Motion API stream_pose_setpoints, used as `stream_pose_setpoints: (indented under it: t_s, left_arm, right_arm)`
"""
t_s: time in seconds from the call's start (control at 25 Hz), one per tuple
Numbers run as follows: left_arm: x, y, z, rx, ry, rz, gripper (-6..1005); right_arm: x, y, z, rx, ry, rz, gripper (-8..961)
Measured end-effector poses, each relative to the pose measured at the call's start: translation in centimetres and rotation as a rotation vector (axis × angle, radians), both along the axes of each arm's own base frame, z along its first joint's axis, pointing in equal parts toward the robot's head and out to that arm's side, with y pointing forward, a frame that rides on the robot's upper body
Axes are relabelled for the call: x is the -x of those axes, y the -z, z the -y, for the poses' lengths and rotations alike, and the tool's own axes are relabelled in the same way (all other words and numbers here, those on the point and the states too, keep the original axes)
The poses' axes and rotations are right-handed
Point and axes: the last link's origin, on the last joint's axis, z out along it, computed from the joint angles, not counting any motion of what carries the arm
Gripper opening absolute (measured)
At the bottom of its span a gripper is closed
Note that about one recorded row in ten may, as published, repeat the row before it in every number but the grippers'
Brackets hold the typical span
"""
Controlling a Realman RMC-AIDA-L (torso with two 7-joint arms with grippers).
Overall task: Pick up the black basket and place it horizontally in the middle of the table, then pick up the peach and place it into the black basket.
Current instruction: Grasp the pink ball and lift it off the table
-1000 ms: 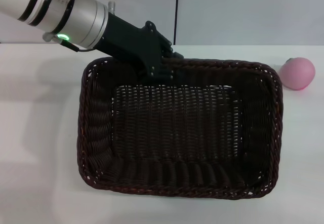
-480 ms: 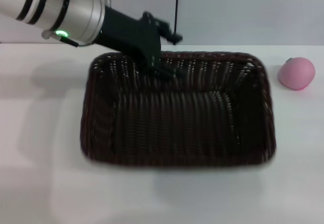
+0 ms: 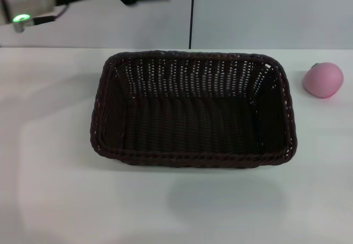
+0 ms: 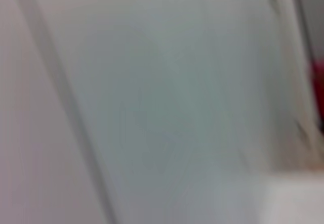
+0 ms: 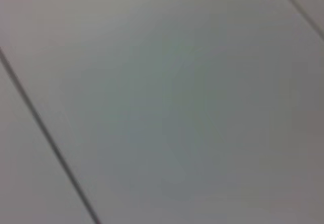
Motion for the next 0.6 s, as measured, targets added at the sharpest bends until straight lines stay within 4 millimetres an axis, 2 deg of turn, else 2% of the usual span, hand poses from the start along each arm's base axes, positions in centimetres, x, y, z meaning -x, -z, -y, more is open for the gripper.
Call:
stream_pose_setpoints:
  t_s: [0.16,0.36,0.48,0.6]
  left_arm:
    - [3.1,-1.4,1.3,-0.117,-0.037,0.304,837]
    - [8.4,-1.8,3.1,-0.230,-0.132,0.656,837]
    - [10.4,-1.6,4.4,-0.276,-0.156,0.739,837]
    - [11.4,-1.4,5.6,-0.292,-0.162,0.764,837]
  right_arm:
    - [0.7,-0.4,-0.7,0.048,-0.048,0.072,557]
    - [2.4,-1.6,-1.8,0.133,-0.184,0.163,559]
    - [3.6,-2.9,-2.6,0.213,-0.290,0.195,560]
    - [4.9,-4.7,-3.4,0.357,-0.395,0.201,561]
